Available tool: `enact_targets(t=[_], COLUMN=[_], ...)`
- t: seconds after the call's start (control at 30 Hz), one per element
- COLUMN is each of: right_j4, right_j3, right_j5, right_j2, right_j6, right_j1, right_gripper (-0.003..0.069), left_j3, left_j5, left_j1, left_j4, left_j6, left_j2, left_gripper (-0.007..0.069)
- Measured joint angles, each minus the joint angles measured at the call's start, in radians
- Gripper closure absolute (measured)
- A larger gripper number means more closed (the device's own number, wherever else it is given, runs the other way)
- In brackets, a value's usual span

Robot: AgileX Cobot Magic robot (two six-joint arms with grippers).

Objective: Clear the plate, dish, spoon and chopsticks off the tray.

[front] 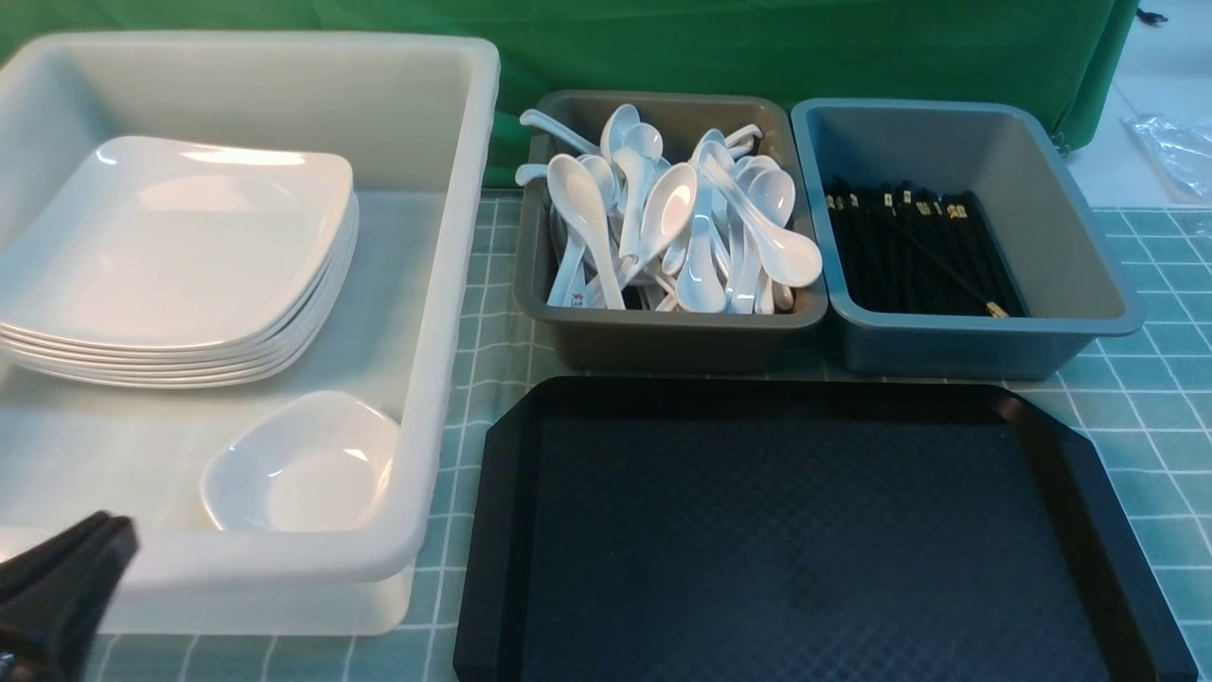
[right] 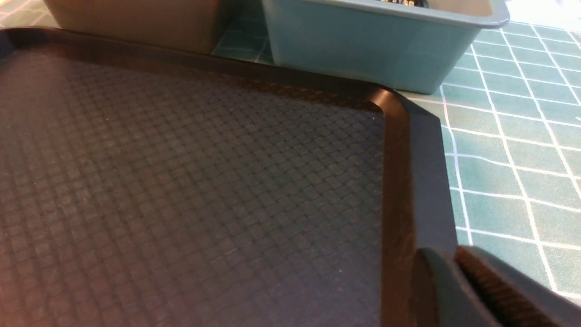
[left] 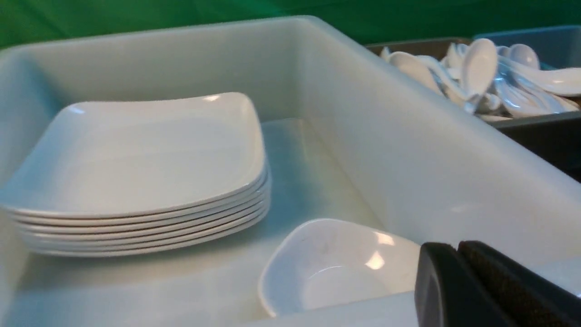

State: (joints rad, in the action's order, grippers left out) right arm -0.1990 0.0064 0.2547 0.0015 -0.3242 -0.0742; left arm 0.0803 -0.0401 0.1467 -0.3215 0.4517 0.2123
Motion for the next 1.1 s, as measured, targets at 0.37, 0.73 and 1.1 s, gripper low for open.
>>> enact_targets(t=[0.37, 0.73, 1.1], right_j4=[0.0, 0.0, 0.0], right_j3=[0.0, 0.0, 0.0], right_j5=[0.0, -0.001, -0.001], right_j2=[-0.001, -0.001, -0.001], right_j6=[0.0, 0.001, 0.001], right_j1=[0.0, 0.0, 0.0], right_gripper=[0.0551, 0.0533, 0.0518], left_j3=[-0.087, -0.087, -0.087], left_j5=[-0.222, -0.216, -0.205], left_j1=[-0.179, -0.179, -0.179], left_j4=[-0.001, 0.009, 0.011], left_j6=[-0.09, -0.091, -0.092], left_j2=[-0.211, -0.211, -0.211], left_gripper=[0.0613, 0.0613, 0.0613])
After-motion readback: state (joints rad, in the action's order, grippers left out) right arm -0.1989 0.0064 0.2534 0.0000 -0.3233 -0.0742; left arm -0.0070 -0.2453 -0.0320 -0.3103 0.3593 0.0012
